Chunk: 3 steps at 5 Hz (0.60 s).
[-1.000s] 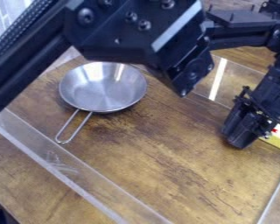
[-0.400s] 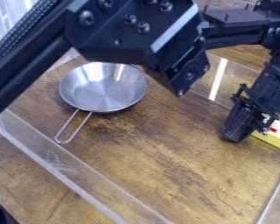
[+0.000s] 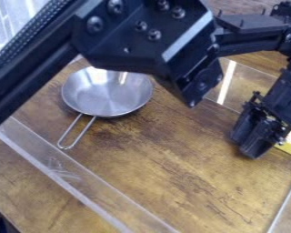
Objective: Put the yellow object in the silver pan
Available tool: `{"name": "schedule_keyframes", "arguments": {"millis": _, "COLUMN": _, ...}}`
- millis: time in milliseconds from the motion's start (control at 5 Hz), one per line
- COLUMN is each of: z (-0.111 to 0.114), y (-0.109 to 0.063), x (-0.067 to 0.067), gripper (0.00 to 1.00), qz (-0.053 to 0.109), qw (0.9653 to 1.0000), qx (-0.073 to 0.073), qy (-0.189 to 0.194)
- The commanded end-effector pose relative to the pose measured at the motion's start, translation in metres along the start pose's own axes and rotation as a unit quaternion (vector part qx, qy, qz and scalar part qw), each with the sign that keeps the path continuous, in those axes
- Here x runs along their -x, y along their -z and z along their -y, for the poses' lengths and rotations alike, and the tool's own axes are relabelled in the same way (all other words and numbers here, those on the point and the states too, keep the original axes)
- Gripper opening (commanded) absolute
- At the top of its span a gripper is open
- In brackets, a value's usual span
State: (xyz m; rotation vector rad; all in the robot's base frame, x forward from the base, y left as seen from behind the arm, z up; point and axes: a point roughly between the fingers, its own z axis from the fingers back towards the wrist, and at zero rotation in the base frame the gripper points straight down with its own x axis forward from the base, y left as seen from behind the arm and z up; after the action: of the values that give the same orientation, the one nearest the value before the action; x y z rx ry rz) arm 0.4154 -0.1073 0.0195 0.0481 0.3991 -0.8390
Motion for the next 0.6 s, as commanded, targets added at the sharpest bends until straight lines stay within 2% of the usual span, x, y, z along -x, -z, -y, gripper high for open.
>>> {"name": "schedule_keyframes", "arguments": {"millis": 0, "z": -0.0162, "y": 0.0055, "x": 0.0029, "gripper": 1.00, "qz": 0.018, "qw": 0.9995, "qx": -0.001, "qy": -0.025}}
{"name": "schedule_keyframes", "arguments": {"millis": 200, "z": -0.0169, "y": 0.0062, "x": 0.0033, "gripper": 0.00, "qz": 0.017, "qw": 0.9994, "qx": 0.004, "qy": -0.029}}
{"name": "schedule_keyframes", "arguments": {"millis": 400, "z": -0.0180, "y": 0.0050, "x": 0.0042, "gripper": 1.00, "qz": 0.017, "qw": 0.9992, "qx": 0.009, "qy": -0.035}}
